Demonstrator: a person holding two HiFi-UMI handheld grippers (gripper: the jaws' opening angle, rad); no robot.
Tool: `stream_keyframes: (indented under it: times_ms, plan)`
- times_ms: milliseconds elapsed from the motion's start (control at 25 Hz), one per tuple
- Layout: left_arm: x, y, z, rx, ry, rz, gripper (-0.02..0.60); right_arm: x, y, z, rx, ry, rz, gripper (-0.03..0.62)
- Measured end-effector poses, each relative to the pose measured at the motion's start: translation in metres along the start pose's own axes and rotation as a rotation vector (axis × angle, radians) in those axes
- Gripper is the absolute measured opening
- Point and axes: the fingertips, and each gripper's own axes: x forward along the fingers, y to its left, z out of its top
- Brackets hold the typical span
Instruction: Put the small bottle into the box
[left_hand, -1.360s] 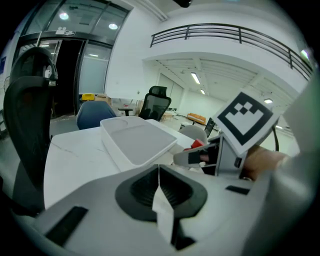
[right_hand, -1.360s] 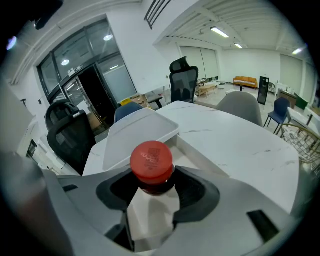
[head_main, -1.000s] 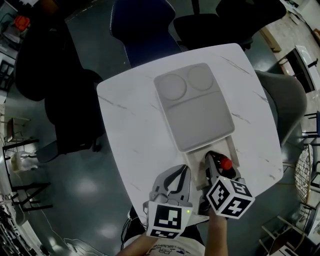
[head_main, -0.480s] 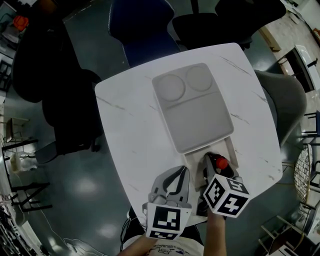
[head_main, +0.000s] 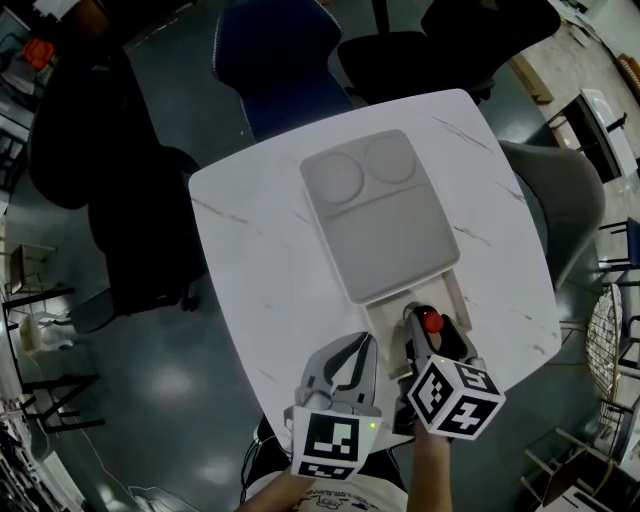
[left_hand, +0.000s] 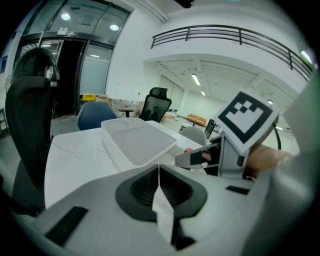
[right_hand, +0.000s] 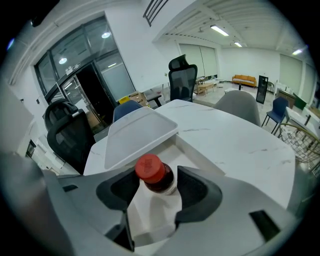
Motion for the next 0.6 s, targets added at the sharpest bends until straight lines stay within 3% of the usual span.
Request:
stream_keyframes:
  times_ms: [280, 600]
  plan:
    - [-0.015, -0.006, 0.013, 0.035, -0.041, -0.009, 0.02, -0.032, 0.007, 0.006, 0.039, -0.063, 0.02, 0.227]
    - [-0.045, -0.012, 0.048, 0.073, -0.134, -0.018, 0.02, -0.089, 0.025, 0.02, 0.056, -0.208, 0.011, 0.201]
